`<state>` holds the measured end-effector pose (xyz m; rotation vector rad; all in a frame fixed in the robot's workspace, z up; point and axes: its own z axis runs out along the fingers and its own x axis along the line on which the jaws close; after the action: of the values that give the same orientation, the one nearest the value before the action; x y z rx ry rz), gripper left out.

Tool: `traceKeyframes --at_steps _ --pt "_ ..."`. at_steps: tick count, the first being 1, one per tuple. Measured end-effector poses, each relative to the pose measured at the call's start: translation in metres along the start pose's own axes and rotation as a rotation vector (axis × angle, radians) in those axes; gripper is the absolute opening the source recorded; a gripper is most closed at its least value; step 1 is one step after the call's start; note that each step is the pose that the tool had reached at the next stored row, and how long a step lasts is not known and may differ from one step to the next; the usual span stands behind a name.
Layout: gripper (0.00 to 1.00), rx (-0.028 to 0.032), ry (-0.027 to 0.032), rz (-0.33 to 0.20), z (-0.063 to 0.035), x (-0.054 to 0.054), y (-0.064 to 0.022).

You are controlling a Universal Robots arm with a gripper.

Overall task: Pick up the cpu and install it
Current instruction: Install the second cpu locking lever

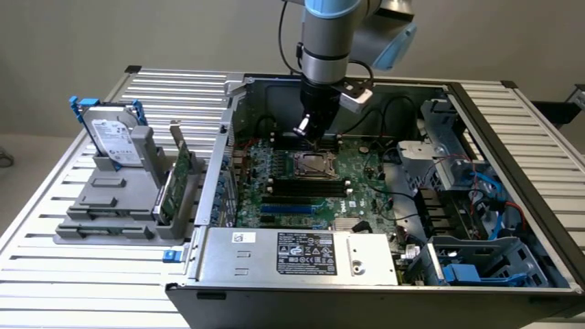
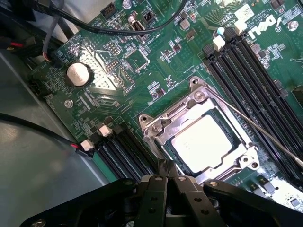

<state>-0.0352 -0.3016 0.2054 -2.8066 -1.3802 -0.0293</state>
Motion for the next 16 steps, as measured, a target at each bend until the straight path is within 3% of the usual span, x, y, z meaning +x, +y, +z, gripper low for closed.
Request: traceKeyframes --at_steps 16 --pt "0.11 -0.0013 -0.0016 -0.005 -0.0007 0.0011 -0.0038"
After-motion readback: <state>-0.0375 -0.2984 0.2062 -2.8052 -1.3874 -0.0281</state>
